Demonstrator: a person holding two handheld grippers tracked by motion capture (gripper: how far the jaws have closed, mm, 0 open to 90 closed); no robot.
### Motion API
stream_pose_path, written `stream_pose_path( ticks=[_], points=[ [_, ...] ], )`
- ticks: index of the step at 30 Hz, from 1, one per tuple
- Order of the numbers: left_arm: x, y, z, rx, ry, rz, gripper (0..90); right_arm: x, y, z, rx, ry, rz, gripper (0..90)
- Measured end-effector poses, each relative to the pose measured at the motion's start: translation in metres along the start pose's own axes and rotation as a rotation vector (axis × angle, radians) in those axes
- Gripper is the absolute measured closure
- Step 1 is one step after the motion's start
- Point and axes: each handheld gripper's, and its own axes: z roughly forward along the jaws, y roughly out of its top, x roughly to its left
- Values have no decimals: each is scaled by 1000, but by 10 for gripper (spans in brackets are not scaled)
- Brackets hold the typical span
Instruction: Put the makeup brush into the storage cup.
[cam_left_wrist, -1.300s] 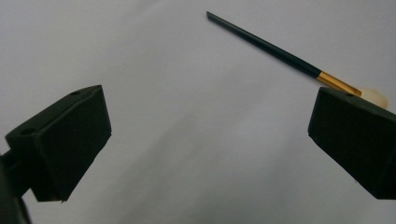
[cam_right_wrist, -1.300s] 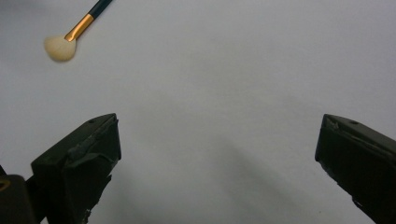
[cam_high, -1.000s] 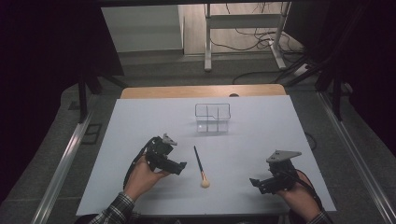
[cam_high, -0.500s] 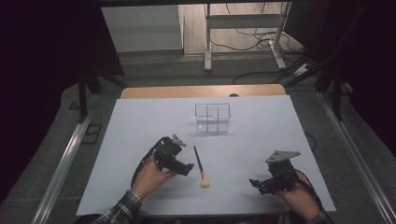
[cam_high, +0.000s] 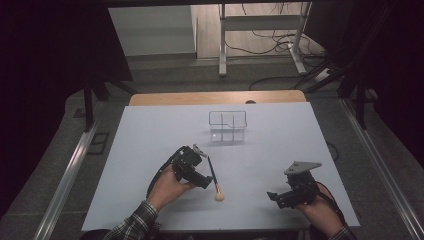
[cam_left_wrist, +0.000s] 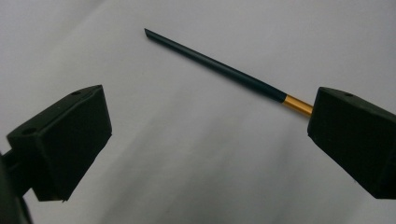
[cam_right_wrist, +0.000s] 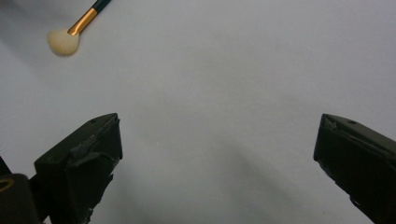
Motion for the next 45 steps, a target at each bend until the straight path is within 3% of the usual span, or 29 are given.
stream_pose_path(
  ticks=[11,29,45],
  points=[
    [-6,14,12,48,-9,19,12,0,0,0,0,-1,0,13],
    [-18,30,26,78,-7,22,16,0,0,1,3,3,-7,16],
    [-19,27,43,124,6,19,35,1,0,1,11,8,-14,19]
  ],
)
